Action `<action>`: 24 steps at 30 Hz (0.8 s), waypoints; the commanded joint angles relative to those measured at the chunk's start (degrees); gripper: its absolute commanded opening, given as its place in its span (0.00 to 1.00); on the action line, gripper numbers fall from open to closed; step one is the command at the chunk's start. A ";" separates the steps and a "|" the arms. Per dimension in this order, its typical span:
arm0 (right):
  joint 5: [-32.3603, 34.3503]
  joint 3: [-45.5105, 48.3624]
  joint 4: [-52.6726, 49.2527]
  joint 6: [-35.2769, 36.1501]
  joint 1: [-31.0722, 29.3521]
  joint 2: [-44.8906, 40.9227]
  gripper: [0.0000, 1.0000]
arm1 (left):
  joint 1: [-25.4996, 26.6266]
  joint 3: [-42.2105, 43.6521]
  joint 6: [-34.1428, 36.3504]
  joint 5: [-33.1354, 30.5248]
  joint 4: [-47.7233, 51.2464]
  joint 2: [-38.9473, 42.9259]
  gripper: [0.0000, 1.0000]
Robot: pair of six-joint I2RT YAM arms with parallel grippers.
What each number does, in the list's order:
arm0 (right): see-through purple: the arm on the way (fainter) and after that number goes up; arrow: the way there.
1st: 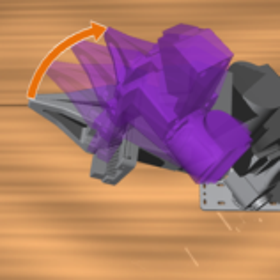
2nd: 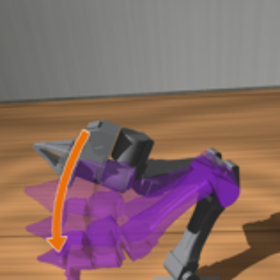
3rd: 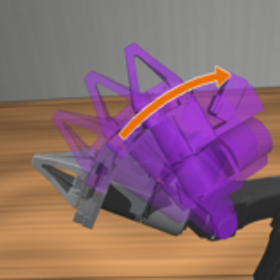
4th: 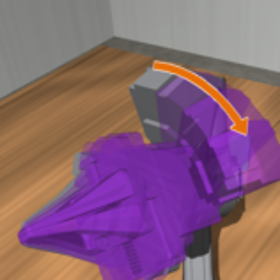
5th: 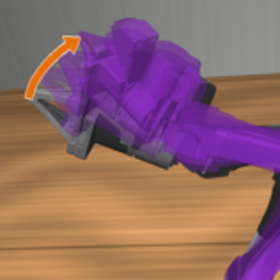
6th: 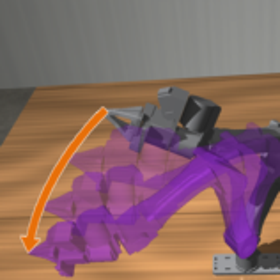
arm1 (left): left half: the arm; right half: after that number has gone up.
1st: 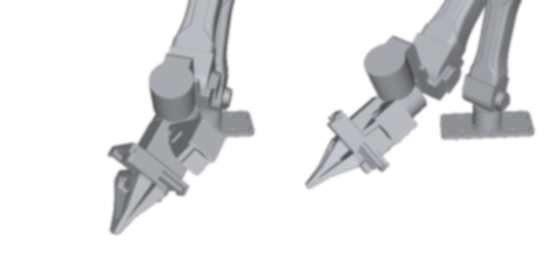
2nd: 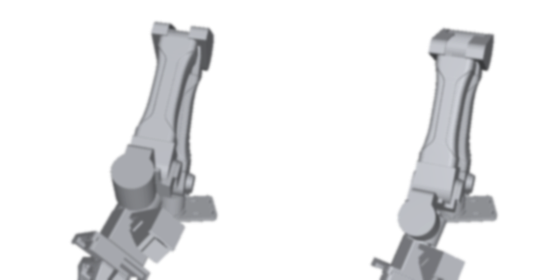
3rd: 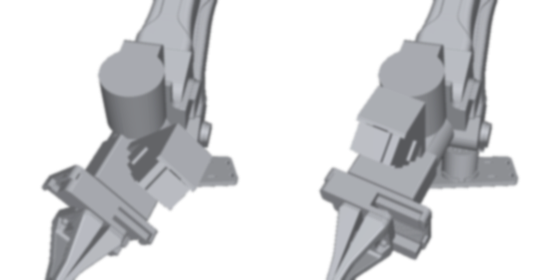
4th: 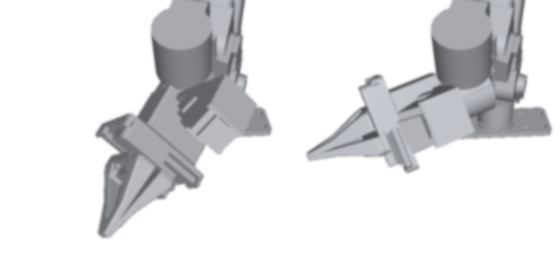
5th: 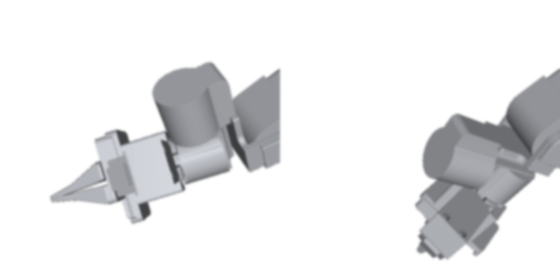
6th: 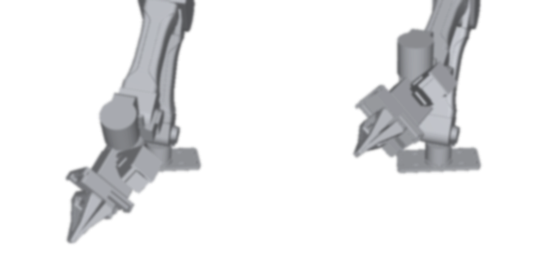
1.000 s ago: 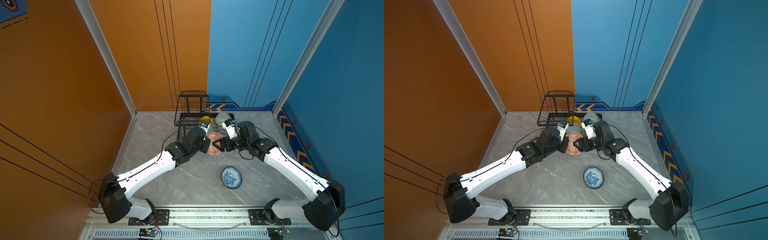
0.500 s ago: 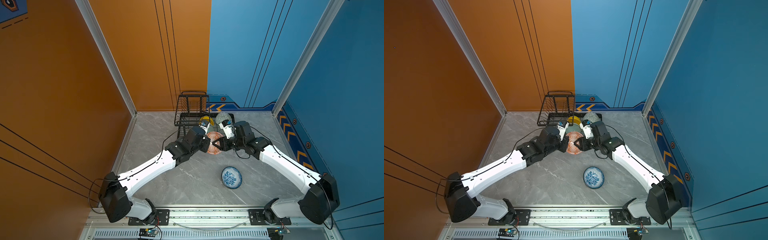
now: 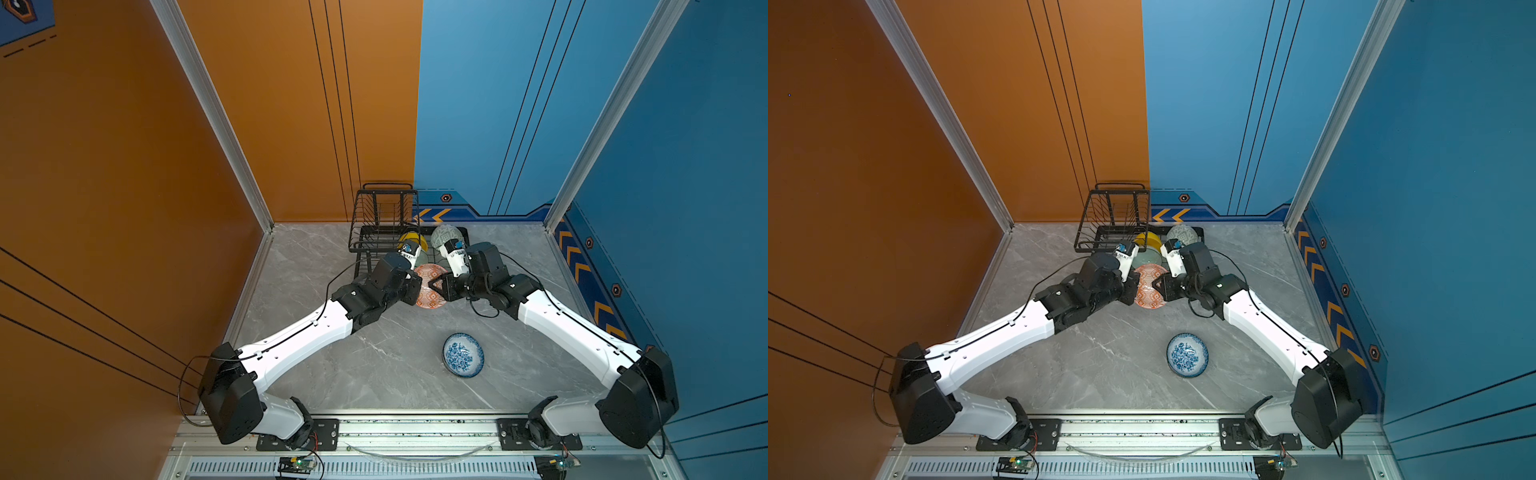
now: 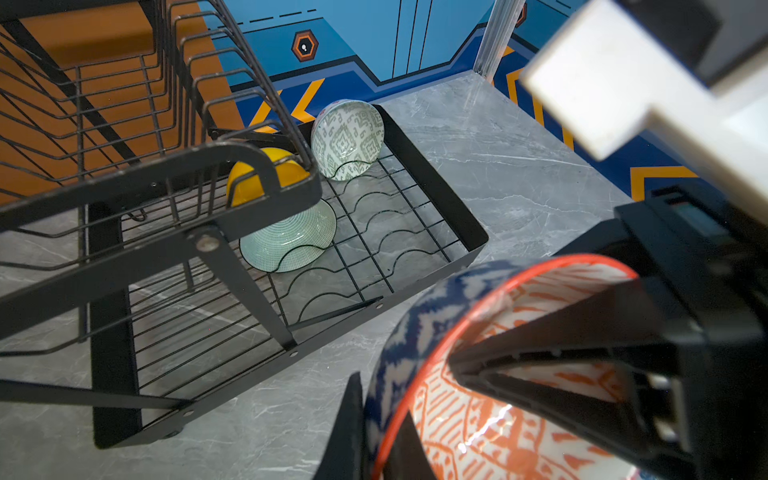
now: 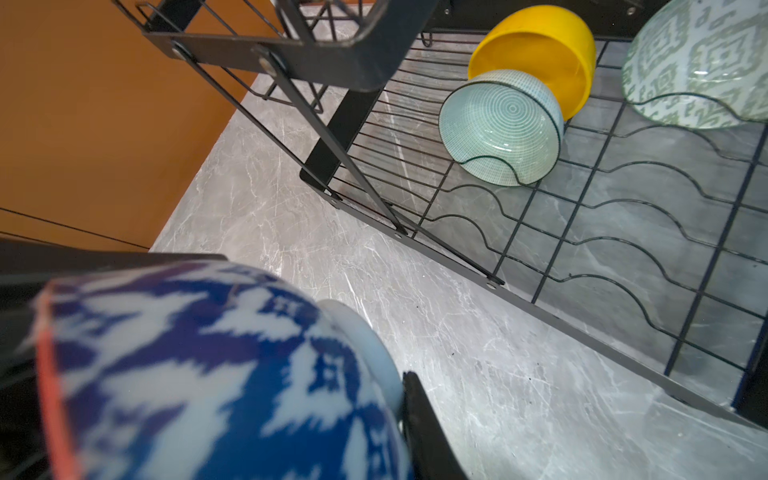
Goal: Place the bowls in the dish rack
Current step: 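Grasp the orange-red bowl's rim with the right gripper while the left releases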
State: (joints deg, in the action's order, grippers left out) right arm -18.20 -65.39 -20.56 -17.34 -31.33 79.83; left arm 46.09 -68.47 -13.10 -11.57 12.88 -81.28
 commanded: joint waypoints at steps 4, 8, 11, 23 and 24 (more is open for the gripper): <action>-1.23 -0.73 0.49 1.52 -0.25 -0.04 0.03 | 0.04 0.30 -0.96 4.21 -4.01 0.68 0.00; -0.72 -0.50 0.50 1.51 -0.30 -0.40 0.00 | 0.13 0.38 -0.89 4.98 -3.84 0.64 0.00; -0.33 -0.19 0.43 1.78 -0.28 -0.88 0.00 | 0.05 -0.98 0.62 6.67 -0.01 -0.23 0.00; 4.14 1.35 -0.57 4.06 0.50 -2.52 0.00 | -0.54 -2.38 3.65 7.07 6.29 0.49 0.88; 4.58 1.48 -0.84 4.19 0.65 -2.63 0.00 | -0.64 -2.32 3.74 6.88 6.60 0.80 0.94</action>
State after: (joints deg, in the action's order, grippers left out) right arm -15.62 -64.47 -21.50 -14.76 -31.31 79.83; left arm 46.04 -69.14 -10.50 -5.78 16.49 -81.93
